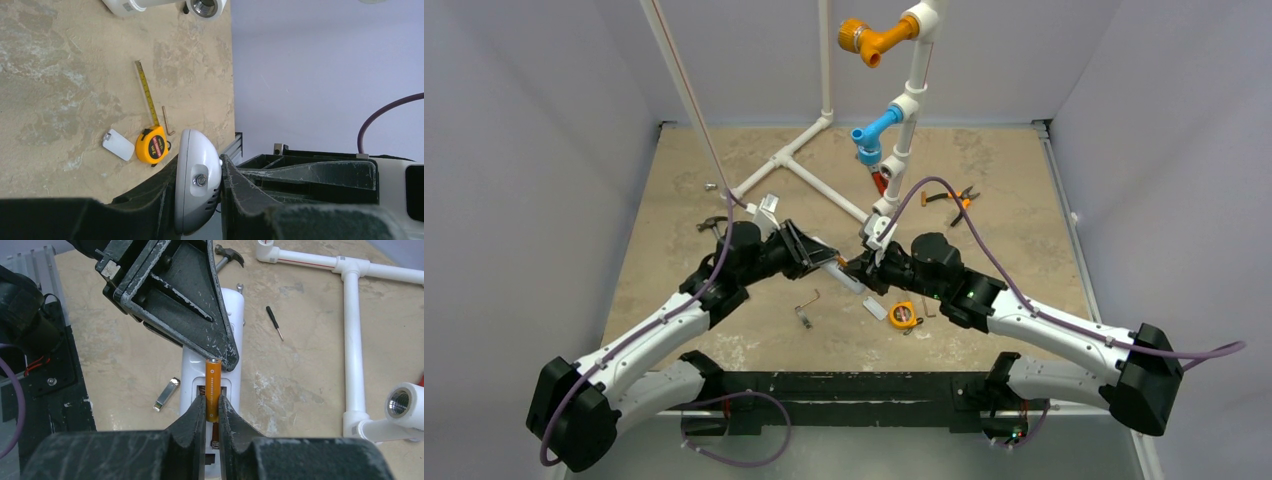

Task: Load the batteries into the remote control
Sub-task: Load the battery into the remote control.

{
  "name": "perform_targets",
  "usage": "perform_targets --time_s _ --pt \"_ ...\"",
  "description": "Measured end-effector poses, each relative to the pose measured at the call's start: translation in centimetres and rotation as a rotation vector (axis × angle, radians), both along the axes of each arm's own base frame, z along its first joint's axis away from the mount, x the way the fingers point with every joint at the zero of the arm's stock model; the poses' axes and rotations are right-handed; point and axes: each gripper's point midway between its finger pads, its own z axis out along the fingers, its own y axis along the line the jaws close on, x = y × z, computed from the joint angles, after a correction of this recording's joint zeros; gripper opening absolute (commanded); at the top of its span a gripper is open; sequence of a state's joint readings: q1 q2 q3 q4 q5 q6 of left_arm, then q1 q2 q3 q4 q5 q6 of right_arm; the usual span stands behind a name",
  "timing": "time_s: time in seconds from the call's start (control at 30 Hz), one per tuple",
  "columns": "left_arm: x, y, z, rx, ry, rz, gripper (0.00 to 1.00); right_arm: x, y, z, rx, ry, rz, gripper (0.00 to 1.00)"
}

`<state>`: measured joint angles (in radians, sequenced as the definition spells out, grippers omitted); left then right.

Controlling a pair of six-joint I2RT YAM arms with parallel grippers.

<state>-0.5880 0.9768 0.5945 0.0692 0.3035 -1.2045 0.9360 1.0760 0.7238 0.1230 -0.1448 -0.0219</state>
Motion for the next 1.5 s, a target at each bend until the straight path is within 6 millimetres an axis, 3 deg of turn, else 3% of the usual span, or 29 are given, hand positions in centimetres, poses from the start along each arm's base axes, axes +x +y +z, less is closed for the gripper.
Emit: perform_targets --time_s 1.17,1.3,1.5 --pt "0.1 0.5 -0.2 -0.022 -0.006 0.021 0.0 0.1 -0.7 -1.2 -0.047 0.021 -0.022 0.19" --pt "0.1 0.5 -0.1 -0.023 -0.007 0.022 0.0 0.0 -0.7 -1.1 -0.046 0.021 -0.022 0.23" --pt "0.1 0.5 0.0 -0.027 -0.008 0.014 0.0 0.1 -0.7 -1.0 -0.045 0.015 -0.024 0.37"
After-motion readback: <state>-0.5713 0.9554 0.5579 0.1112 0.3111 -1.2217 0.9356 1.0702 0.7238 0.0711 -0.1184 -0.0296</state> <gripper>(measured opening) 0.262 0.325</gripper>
